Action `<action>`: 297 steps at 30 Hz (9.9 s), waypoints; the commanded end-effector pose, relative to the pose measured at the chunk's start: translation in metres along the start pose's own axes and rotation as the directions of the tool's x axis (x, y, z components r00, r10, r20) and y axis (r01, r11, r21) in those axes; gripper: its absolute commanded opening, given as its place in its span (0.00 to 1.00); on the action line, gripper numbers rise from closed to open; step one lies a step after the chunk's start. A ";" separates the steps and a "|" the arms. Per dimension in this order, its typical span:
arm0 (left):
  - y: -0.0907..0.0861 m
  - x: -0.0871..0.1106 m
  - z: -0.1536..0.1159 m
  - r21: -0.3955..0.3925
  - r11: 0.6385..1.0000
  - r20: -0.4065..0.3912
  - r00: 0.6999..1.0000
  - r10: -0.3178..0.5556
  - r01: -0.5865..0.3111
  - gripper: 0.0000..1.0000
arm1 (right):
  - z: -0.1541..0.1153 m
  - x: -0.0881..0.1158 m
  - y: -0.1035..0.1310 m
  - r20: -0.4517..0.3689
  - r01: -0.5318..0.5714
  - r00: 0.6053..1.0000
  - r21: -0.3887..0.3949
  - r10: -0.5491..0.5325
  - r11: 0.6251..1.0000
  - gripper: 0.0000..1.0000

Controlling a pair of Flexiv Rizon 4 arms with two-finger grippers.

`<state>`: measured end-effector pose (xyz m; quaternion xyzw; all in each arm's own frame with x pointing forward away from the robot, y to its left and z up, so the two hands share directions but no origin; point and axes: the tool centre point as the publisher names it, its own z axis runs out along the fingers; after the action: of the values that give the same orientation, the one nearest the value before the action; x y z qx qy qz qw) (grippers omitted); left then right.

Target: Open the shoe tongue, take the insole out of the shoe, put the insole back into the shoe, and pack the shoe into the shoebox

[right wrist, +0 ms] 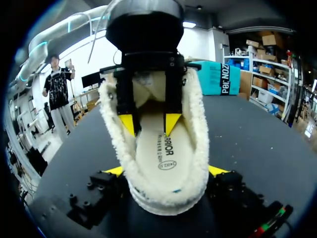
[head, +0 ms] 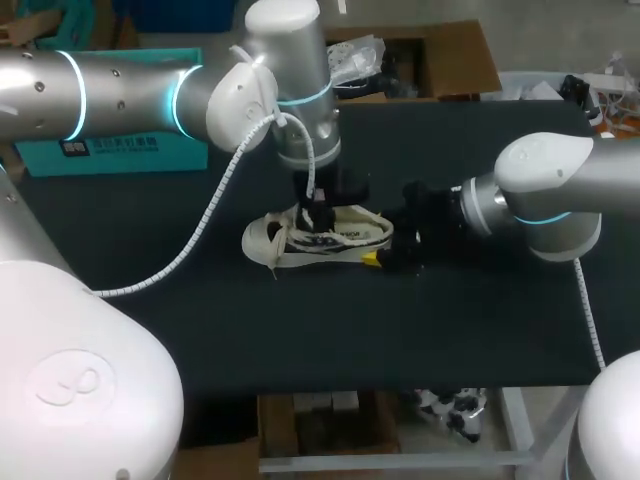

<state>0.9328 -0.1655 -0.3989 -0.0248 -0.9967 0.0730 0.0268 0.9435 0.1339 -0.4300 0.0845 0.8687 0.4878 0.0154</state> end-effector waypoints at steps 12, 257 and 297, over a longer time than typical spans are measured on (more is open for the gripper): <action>0.000 -0.034 0.079 -0.067 0.997 0.253 0.967 -0.009 0.027 0.60 | 0.001 -0.002 -0.003 -0.001 0.000 1.000 -0.004 0.000 1.000 0.00; 0.167 0.147 -0.304 0.998 -0.020 0.047 0.973 -0.225 -0.053 0.00 | -0.002 -0.040 0.099 -0.017 0.059 0.996 0.878 -0.092 0.475 0.95; 0.111 0.078 -0.318 0.995 -0.019 0.103 0.969 0.223 -0.102 0.00 | -0.027 0.042 0.123 0.557 -0.616 0.782 0.624 0.280 0.480 0.00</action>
<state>0.8530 0.0036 -0.0995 -0.0396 -0.6465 0.7619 0.0037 0.9285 0.1883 -0.3174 0.3483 0.9371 -0.0228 0.0036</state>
